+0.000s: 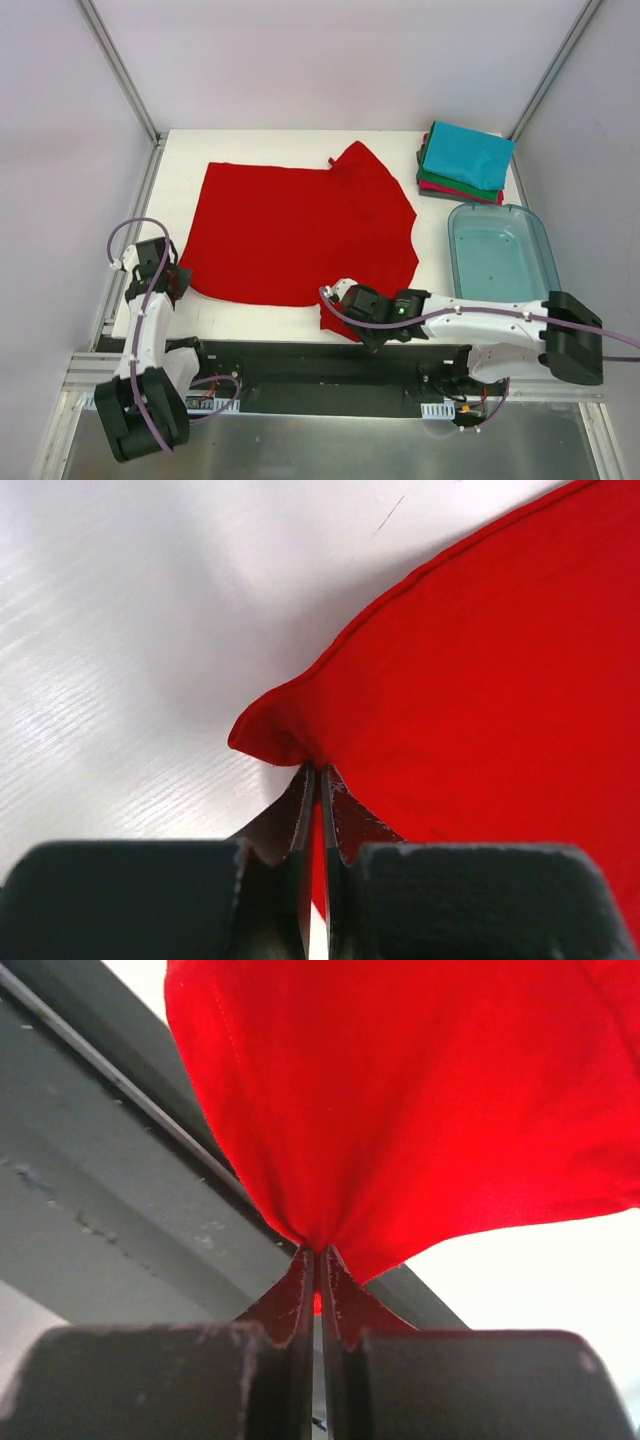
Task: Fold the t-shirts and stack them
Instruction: Grap the side of the flattened tshirt closest away from the robot with both arms, then fold the flattened tshirt in 1/3 of the way
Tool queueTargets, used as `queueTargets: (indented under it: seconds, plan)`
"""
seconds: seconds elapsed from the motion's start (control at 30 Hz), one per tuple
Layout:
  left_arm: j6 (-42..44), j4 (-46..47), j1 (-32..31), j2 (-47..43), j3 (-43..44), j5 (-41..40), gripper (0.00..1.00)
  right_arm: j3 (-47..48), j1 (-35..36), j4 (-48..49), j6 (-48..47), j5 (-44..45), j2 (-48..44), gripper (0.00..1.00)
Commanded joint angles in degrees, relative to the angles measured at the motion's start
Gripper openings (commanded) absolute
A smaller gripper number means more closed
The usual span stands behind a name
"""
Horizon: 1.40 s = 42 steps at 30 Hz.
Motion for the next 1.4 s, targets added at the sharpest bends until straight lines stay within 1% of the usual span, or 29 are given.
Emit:
queueTargets:
  seconds: [0.0,0.13,0.23,0.37,0.43,0.57,0.83,0.9,0.97,1.1,1.2,1.23,1.3,1.33,1.37]
  plan:
    - [-1.35,-3.7,0.56,-5.39,-1.21,-1.74,0.0,0.94,0.55,-3.57,1.74,-2.07,-5.04,0.01]
    - [-2.14,-3.7,0.56,-3.65,1.68,0.45,0.0,4.63,-3.13,-6.03,0.6,0.66,-6.18,0.01]
    - [-2.76,-3.35,0.48,0.74,5.98,3.53,0.0,7.79,-8.04,-6.56,-1.86,1.11,-6.28,0.0]
    - [-3.81,-2.65,-0.05,6.37,10.82,7.39,0.0,12.97,-14.55,-7.17,-3.88,1.63,-4.0,0.01]
    - [-4.25,-0.63,-1.54,8.57,12.67,7.67,0.0,15.52,-17.71,-7.61,-5.11,1.11,-2.07,0.01]
    - [-4.08,-0.27,-3.74,15.33,18.38,6.88,0.0,20.53,-23.43,-8.49,-6.43,1.28,2.33,0.0]
    - [-3.99,0.08,-4.1,27.2,27.61,6.35,0.0,31.08,-33.45,-8.85,-9.95,-1.0,10.85,0.0]
    - [-3.99,0.34,-4.1,29.57,29.54,4.42,0.0,33.28,-35.56,-8.67,-11.17,-2.57,13.75,0.0]
    - [-4.16,1.3,-4.18,32.03,31.3,4.5,0.0,35.39,-37.15,-8.41,-13.28,-4.07,16.91,0.01]
    - [-3.2,2.71,-4.8,38.01,35.87,5.12,0.0,40.92,-41.36,-9.28,-14.52,-5.22,24.38,0.01]
    - [-2.41,2.8,-5.06,42.58,39.3,5.91,0.0,45.66,-44.0,-9.28,-16.01,-5.75,30.27,0.05]
    - [-2.41,2.8,-5.06,43.9,40.09,5.91,0.06,47.25,-44.88,-8.85,-16.62,-5.57,32.55,0.05]
    - [-2.23,2.8,-5.06,45.66,41.15,4.87,0.15,51.28,-46.2,-8.23,-17.59,-3.74,37.03,0.06]
    - [-2.06,2.72,-5.06,46.19,41.59,4.07,0.31,52.96,-46.9,-7.62,-18.73,-1.99,39.4,0.06]
    - [-1.97,2.72,-5.06,46.46,42.03,3.46,0.47,54.89,-47.17,-7.09,-19.44,0.55,41.34,0.14]
